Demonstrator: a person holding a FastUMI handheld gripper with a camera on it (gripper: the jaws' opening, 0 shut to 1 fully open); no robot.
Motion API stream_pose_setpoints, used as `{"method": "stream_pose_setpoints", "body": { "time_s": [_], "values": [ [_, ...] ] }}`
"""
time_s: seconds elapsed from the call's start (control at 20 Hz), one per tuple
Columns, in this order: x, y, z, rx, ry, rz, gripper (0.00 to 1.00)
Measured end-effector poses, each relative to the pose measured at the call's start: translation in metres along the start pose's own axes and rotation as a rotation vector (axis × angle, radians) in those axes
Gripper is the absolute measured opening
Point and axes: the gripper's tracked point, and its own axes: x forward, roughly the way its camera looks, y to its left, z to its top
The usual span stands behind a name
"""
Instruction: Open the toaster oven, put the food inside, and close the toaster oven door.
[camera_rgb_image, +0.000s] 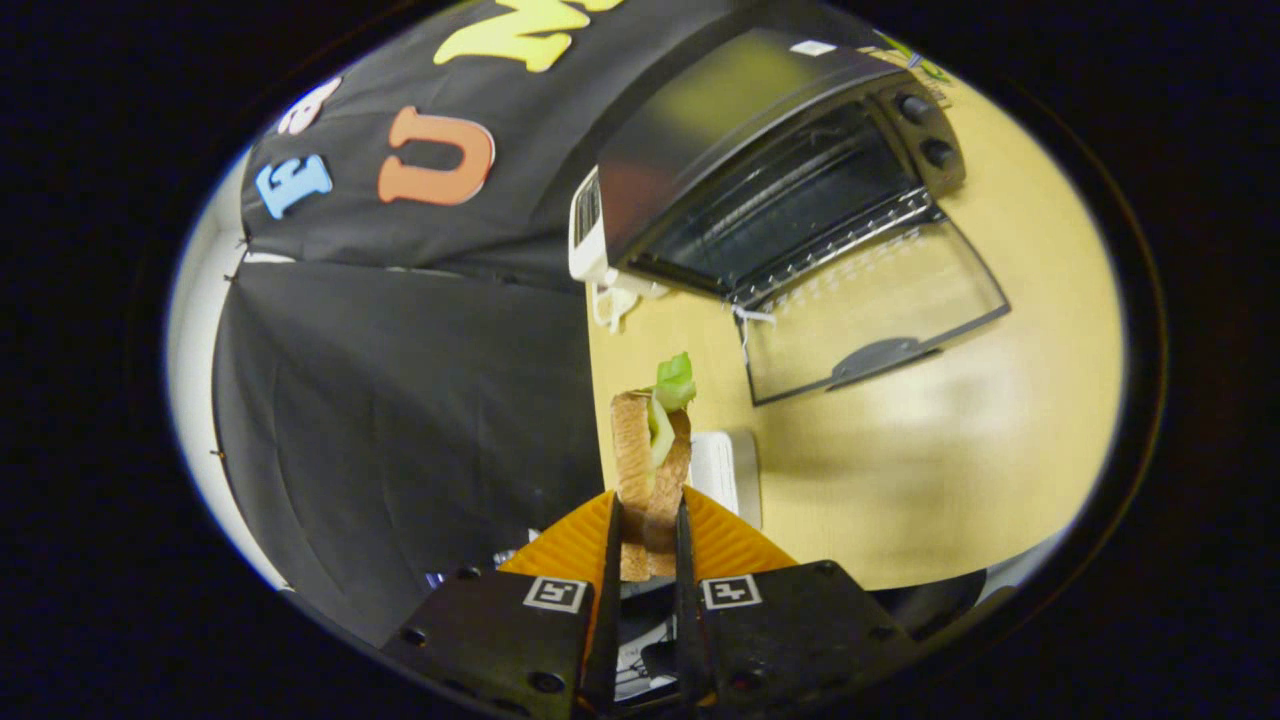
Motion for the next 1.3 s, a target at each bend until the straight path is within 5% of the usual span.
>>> {"method": "stream_pose_setpoints", "body": {
  "time_s": [0.25, 0.8, 1.3],
  "values": [
    [-0.007, -0.025, 0.066, 0.061, -0.213, 0.048, 0.29],
    [0.07, -0.08, 0.187, 0.173, -0.515, 0.203, 0.28],
    [0.113, -0.085, 0.227, 0.252, -0.629, 0.283, 0.3]
  ]
}}
